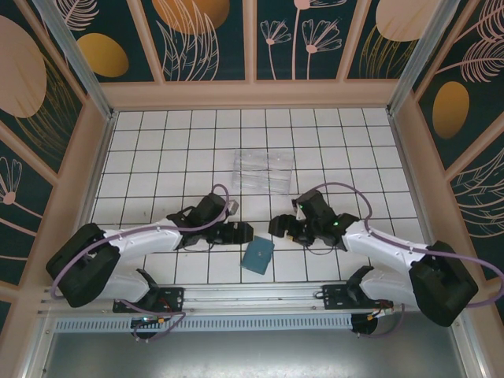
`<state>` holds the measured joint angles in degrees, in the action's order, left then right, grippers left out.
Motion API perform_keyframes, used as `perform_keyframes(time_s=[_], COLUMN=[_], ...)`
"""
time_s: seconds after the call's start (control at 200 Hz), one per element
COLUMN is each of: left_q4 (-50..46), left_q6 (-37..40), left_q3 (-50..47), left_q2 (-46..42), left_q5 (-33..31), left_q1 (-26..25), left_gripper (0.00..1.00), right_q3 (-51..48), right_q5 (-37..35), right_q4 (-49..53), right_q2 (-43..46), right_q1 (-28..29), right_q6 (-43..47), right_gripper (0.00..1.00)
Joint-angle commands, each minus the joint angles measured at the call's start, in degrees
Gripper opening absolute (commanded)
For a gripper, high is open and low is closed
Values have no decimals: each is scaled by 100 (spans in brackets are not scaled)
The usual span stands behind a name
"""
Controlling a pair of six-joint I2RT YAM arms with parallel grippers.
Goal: Take the credit cards out of the card holder
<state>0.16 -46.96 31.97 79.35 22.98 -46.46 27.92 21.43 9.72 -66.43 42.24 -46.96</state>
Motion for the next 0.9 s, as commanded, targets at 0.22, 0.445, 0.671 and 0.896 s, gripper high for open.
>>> perform_keyframes(time_s=[0.22, 0.445, 0.671, 0.896], left_q4=[51, 284, 540, 800], left_q6=[-180, -224, -338, -459], left_q3=[50, 43, -41, -88], left_q2=[678, 811, 827, 906], left_q5=[849, 980, 1064, 1203], left_q1=[-179, -199, -212, -212], left_gripper=[59, 47, 39, 35], right_q3=[-228, -322, -333, -330], right_q5=[376, 309, 381, 667], right_q4=[-299, -655, -1331, -2075], right_q2=[-481, -855, -1127, -1408], right_q1=[538, 572, 592, 593], right_q6=[-779, -913, -1066, -1239], right_gripper=[74, 64, 55, 53])
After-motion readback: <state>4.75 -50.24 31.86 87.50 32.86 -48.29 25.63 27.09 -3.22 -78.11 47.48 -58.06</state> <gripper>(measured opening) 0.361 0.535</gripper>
